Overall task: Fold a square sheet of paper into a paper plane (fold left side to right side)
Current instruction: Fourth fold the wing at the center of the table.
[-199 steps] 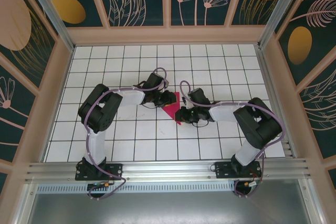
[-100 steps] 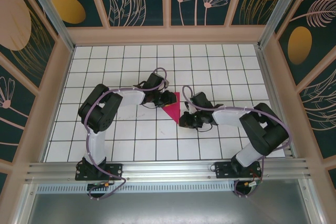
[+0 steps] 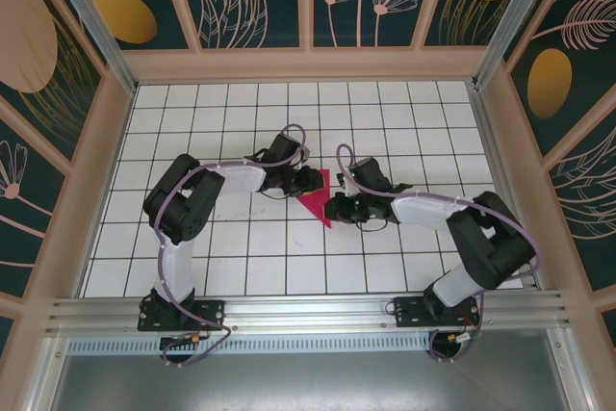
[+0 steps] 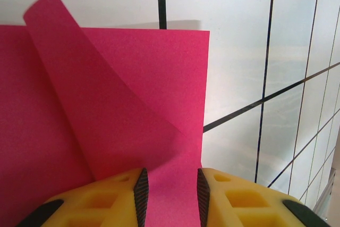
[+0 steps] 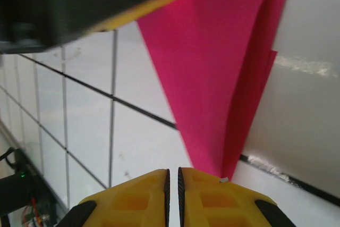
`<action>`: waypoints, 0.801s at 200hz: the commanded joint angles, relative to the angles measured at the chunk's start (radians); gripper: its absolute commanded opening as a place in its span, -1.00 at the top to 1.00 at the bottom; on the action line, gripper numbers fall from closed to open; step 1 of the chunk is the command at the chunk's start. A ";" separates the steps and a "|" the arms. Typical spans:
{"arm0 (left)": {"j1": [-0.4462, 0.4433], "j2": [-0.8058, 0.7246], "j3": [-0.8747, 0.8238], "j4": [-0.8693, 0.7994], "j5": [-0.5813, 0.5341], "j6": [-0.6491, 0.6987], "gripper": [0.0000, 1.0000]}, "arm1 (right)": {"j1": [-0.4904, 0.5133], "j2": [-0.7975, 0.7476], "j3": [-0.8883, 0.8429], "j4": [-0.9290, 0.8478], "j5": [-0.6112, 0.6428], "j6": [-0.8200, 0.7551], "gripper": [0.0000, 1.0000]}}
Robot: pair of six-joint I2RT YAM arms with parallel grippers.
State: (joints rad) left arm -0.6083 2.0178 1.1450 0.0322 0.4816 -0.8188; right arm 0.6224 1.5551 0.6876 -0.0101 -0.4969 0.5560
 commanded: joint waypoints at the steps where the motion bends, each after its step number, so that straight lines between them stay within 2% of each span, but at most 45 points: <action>1: -0.001 0.038 -0.014 -0.066 -0.074 0.019 0.32 | 0.015 0.065 0.028 0.043 0.005 0.004 0.67; 52: 0.008 0.031 0.017 -0.099 -0.085 0.048 0.29 | 0.033 0.127 -0.008 -0.049 0.043 -0.017 0.68; 91: 0.051 0.042 0.061 -0.125 -0.087 0.082 0.29 | 0.043 0.126 -0.056 -0.102 0.079 -0.010 0.70; 160: 0.116 0.144 0.223 -0.174 -0.088 0.144 0.27 | 0.046 0.132 -0.068 -0.119 0.087 -0.011 0.72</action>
State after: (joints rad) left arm -0.5484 2.0914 1.3075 -0.1368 0.4988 -0.7330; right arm 0.6483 1.6459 0.6777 0.0189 -0.4625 0.5552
